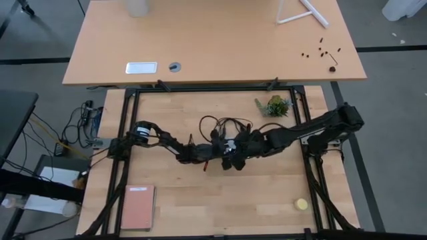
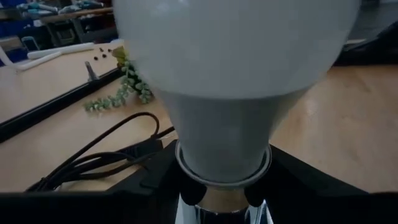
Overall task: Screw lightbulb
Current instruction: Remove the lightbulb from the silver lamp
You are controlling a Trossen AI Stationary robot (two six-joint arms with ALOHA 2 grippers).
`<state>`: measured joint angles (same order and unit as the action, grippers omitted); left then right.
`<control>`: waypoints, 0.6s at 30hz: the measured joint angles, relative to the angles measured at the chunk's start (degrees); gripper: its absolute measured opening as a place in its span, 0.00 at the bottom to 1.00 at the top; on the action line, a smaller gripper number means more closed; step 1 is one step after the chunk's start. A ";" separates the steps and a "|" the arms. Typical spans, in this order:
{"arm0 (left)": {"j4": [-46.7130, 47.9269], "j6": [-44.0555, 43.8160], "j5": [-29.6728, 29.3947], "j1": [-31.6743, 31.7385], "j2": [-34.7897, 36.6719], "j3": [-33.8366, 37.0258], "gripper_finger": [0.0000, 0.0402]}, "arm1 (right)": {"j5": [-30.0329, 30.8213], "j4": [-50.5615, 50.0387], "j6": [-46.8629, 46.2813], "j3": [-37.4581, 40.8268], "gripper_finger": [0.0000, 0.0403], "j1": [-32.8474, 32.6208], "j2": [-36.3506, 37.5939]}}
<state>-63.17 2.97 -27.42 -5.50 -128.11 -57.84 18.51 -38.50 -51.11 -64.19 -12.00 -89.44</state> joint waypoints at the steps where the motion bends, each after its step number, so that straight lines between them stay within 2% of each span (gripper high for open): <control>1: 1.51 -0.21 -0.26 -0.12 0.00 -0.80 0.47 | 0.02 -1.54 -0.16 -1.06 0.86 0.19 -0.88; 5: 3.18 -0.15 -0.82 -0.88 0.04 -2.04 0.47 | 2.04 -8.60 -2.74 -5.42 0.86 1.26 -3.58; 12: 2.87 0.07 -1.91 -1.89 0.00 -2.08 0.47 | 2.54 -8.43 -3.42 -8.06 0.86 2.98 -3.68; 18: 2.86 -0.10 -2.11 -2.03 -0.01 -2.08 0.47 | -4.27 -8.66 -4.36 -8.03 0.86 5.75 -5.31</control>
<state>-60.31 2.87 -29.53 -7.53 -128.13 -59.92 14.23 -47.16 -55.48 -72.22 -6.25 -94.76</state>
